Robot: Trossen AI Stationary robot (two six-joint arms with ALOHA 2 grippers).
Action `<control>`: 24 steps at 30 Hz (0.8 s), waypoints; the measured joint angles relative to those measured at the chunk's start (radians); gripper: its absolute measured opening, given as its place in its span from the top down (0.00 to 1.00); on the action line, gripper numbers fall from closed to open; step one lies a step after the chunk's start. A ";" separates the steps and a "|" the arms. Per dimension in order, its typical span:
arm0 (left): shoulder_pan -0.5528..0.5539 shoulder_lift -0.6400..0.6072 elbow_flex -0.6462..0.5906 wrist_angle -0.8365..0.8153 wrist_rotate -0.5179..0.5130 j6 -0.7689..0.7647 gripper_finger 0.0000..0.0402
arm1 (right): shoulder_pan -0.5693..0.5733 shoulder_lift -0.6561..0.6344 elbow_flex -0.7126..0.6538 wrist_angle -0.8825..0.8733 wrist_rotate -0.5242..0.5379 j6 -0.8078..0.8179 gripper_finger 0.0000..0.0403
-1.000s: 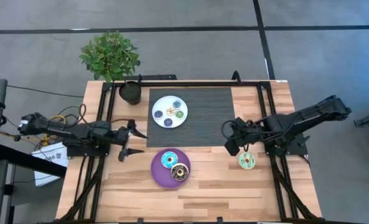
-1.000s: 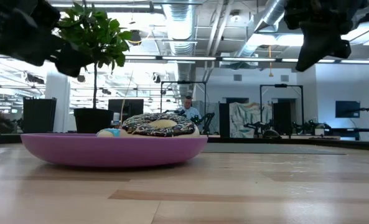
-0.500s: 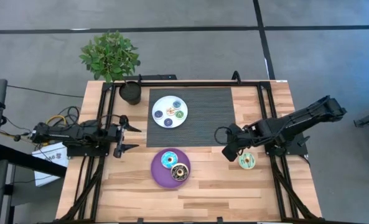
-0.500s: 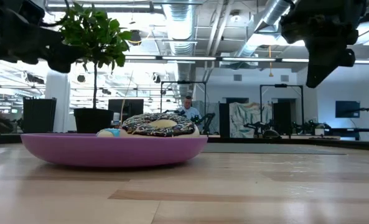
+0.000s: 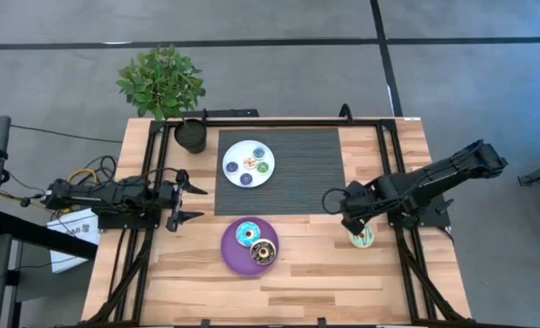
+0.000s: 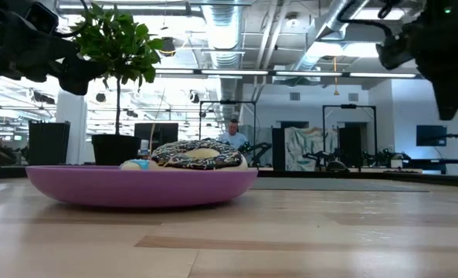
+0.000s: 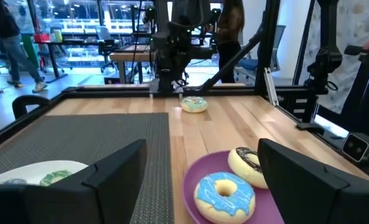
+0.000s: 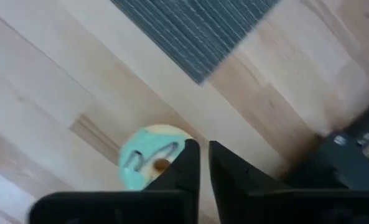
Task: Pick & Place donuts
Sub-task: Put the large light green donut on the purple plate
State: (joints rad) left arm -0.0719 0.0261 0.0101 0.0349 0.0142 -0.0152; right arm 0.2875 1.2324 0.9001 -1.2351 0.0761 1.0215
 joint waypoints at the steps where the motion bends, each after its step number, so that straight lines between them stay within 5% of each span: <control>1: 0.000 0.000 0.000 0.000 0.000 0.003 0.25 | 0.000 0.000 -0.002 -0.013 0.000 0.000 0.92; 16: 0.000 0.000 -0.001 0.000 0.000 0.010 0.25 | 0.137 0.000 -0.166 0.100 -0.043 -0.005 0.46; 24: 0.000 0.000 -0.001 0.000 0.000 0.010 0.25 | 0.190 0.000 -0.251 0.231 -0.025 -0.037 0.38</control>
State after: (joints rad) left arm -0.0719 0.0257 0.0090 0.0345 0.0143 -0.0048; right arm 0.4774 1.2320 0.6490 -1.0043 0.0513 0.9841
